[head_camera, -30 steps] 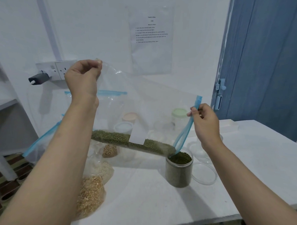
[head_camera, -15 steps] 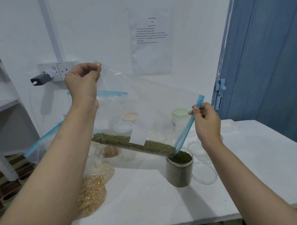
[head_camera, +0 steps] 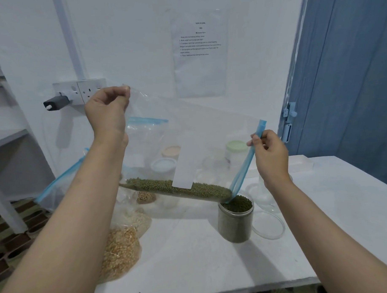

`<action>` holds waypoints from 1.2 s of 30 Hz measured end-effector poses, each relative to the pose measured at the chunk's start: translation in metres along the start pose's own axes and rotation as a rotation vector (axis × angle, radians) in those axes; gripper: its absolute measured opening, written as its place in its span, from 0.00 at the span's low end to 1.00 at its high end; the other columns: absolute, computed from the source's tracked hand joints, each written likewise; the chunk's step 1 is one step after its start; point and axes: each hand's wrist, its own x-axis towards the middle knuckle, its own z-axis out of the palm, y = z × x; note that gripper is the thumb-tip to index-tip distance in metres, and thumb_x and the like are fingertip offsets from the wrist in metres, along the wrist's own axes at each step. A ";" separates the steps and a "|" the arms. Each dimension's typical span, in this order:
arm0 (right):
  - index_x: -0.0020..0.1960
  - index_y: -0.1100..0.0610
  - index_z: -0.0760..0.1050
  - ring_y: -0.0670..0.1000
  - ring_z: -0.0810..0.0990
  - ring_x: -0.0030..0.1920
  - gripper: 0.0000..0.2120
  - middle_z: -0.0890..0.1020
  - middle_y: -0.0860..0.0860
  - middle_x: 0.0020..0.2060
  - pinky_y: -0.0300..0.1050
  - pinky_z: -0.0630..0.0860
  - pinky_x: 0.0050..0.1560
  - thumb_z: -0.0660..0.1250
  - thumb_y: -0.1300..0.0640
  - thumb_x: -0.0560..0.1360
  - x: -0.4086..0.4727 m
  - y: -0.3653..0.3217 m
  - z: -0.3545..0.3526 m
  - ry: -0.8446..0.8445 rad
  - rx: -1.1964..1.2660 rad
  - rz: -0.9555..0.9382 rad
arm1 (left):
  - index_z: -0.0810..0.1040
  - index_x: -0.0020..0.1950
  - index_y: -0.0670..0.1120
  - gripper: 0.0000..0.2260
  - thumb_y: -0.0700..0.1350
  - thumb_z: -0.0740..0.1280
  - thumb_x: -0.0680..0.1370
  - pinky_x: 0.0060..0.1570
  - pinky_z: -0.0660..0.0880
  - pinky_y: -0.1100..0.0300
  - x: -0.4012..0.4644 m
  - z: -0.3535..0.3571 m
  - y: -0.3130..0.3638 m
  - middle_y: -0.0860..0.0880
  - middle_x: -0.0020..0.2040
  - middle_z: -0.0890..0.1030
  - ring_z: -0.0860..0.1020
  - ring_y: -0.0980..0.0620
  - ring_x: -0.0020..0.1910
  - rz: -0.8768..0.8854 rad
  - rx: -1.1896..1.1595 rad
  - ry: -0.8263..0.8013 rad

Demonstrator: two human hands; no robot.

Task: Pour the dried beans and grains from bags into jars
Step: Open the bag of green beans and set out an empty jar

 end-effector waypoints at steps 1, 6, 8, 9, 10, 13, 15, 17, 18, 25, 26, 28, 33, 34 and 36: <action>0.49 0.53 0.76 0.37 0.77 0.40 0.06 0.83 0.44 0.40 0.34 0.71 0.45 0.62 0.53 0.82 0.001 0.000 0.001 -0.009 -0.006 0.000 | 0.79 0.36 0.47 0.13 0.29 0.68 0.74 0.51 0.78 0.64 0.001 -0.001 -0.001 0.55 0.35 0.84 0.82 0.59 0.44 -0.002 0.002 0.005; 0.49 0.55 0.77 0.41 0.79 0.43 0.07 0.83 0.44 0.39 0.37 0.74 0.47 0.63 0.54 0.82 0.004 -0.008 0.007 -0.052 -0.028 -0.033 | 0.79 0.37 0.47 0.13 0.30 0.68 0.74 0.49 0.77 0.65 0.003 -0.019 -0.010 0.56 0.35 0.83 0.82 0.60 0.41 -0.003 0.032 0.078; 0.51 0.56 0.78 0.43 0.80 0.44 0.07 0.83 0.44 0.39 0.40 0.75 0.49 0.63 0.55 0.82 0.007 -0.013 0.010 -0.080 -0.051 -0.053 | 0.79 0.37 0.47 0.12 0.31 0.69 0.74 0.48 0.77 0.65 0.002 -0.030 -0.018 0.56 0.34 0.83 0.81 0.60 0.40 -0.022 0.029 0.127; 0.51 0.57 0.78 0.44 0.80 0.45 0.07 0.83 0.44 0.39 0.42 0.76 0.50 0.63 0.55 0.82 0.008 -0.016 0.012 -0.092 -0.062 -0.064 | 0.79 0.37 0.47 0.12 0.31 0.70 0.74 0.47 0.77 0.66 0.002 -0.036 -0.024 0.55 0.35 0.82 0.80 0.60 0.39 -0.036 0.023 0.150; 0.51 0.57 0.78 0.44 0.80 0.45 0.07 0.83 0.43 0.39 0.44 0.76 0.50 0.63 0.55 0.82 0.009 -0.019 0.014 -0.100 -0.070 -0.075 | 0.79 0.36 0.47 0.12 0.32 0.70 0.74 0.47 0.76 0.66 0.001 -0.041 -0.029 0.54 0.35 0.82 0.80 0.59 0.39 -0.048 0.018 0.169; 0.50 0.55 0.77 0.44 0.80 0.45 0.06 0.83 0.43 0.38 0.46 0.76 0.52 0.63 0.55 0.82 0.010 -0.026 0.020 -0.113 -0.082 -0.091 | 0.78 0.35 0.48 0.13 0.31 0.69 0.74 0.45 0.75 0.66 -0.002 -0.054 -0.043 0.53 0.35 0.81 0.78 0.58 0.37 -0.079 0.015 0.203; 0.50 0.54 0.78 0.43 0.80 0.45 0.05 0.83 0.42 0.38 0.47 0.76 0.53 0.63 0.55 0.82 0.009 -0.028 0.024 -0.124 -0.091 -0.096 | 0.78 0.36 0.48 0.13 0.31 0.69 0.74 0.45 0.75 0.66 -0.004 -0.060 -0.050 0.54 0.34 0.81 0.78 0.58 0.37 -0.091 0.017 0.218; 0.50 0.55 0.78 0.44 0.80 0.46 0.06 0.83 0.42 0.38 0.48 0.77 0.54 0.63 0.55 0.81 0.008 -0.028 0.028 -0.135 -0.104 -0.104 | 0.78 0.37 0.47 0.12 0.31 0.69 0.75 0.47 0.76 0.65 -0.007 -0.067 -0.056 0.52 0.38 0.82 0.79 0.58 0.39 -0.094 0.023 0.231; 0.50 0.54 0.78 0.45 0.81 0.46 0.06 0.83 0.43 0.38 0.48 0.77 0.54 0.63 0.55 0.81 0.007 -0.027 0.029 -0.143 -0.108 -0.106 | 0.79 0.37 0.47 0.12 0.31 0.69 0.75 0.48 0.76 0.65 -0.008 -0.070 -0.059 0.50 0.40 0.82 0.79 0.57 0.41 -0.095 0.030 0.238; 0.49 0.52 0.78 0.46 0.82 0.47 0.05 0.83 0.43 0.38 0.49 0.78 0.54 0.64 0.55 0.81 0.004 -0.031 0.036 -0.170 -0.126 -0.143 | 0.79 0.38 0.50 0.12 0.33 0.69 0.74 0.52 0.77 0.61 -0.015 -0.079 -0.069 0.52 0.41 0.82 0.79 0.58 0.41 -0.055 0.139 0.251; 0.49 0.52 0.77 0.45 0.82 0.47 0.05 0.83 0.43 0.38 0.48 0.78 0.53 0.64 0.55 0.81 0.004 -0.032 0.037 -0.175 -0.130 -0.153 | 0.79 0.38 0.51 0.12 0.34 0.69 0.74 0.52 0.77 0.60 -0.017 -0.079 -0.069 0.52 0.40 0.81 0.78 0.58 0.41 -0.041 0.158 0.242; 0.49 0.52 0.77 0.43 0.81 0.46 0.05 0.83 0.43 0.39 0.46 0.77 0.52 0.63 0.56 0.81 0.003 -0.033 0.039 -0.180 -0.138 -0.169 | 0.79 0.40 0.52 0.11 0.35 0.70 0.74 0.52 0.77 0.58 -0.021 -0.078 -0.069 0.53 0.39 0.81 0.77 0.56 0.40 -0.020 0.197 0.224; 0.50 0.53 0.78 0.43 0.81 0.45 0.05 0.83 0.43 0.39 0.43 0.76 0.49 0.63 0.55 0.81 0.000 -0.036 0.044 -0.189 -0.140 -0.196 | 0.81 0.48 0.51 0.06 0.40 0.69 0.77 0.53 0.77 0.60 -0.031 -0.075 -0.070 0.52 0.45 0.81 0.77 0.54 0.43 0.024 0.345 0.147; 0.51 0.53 0.78 0.44 0.81 0.45 0.05 0.83 0.43 0.39 0.43 0.76 0.48 0.63 0.55 0.81 0.000 -0.036 0.045 -0.199 -0.146 -0.207 | 0.81 0.52 0.49 0.06 0.41 0.68 0.78 0.52 0.76 0.66 -0.033 -0.075 -0.070 0.51 0.47 0.81 0.77 0.56 0.43 0.036 0.397 0.129; 0.51 0.54 0.79 0.44 0.80 0.45 0.06 0.84 0.43 0.39 0.40 0.75 0.47 0.64 0.55 0.81 0.001 -0.037 0.047 -0.216 -0.154 -0.221 | 0.81 0.57 0.47 0.09 0.42 0.67 0.78 0.46 0.71 0.76 -0.037 -0.073 -0.070 0.51 0.49 0.80 0.76 0.58 0.42 0.072 0.545 0.099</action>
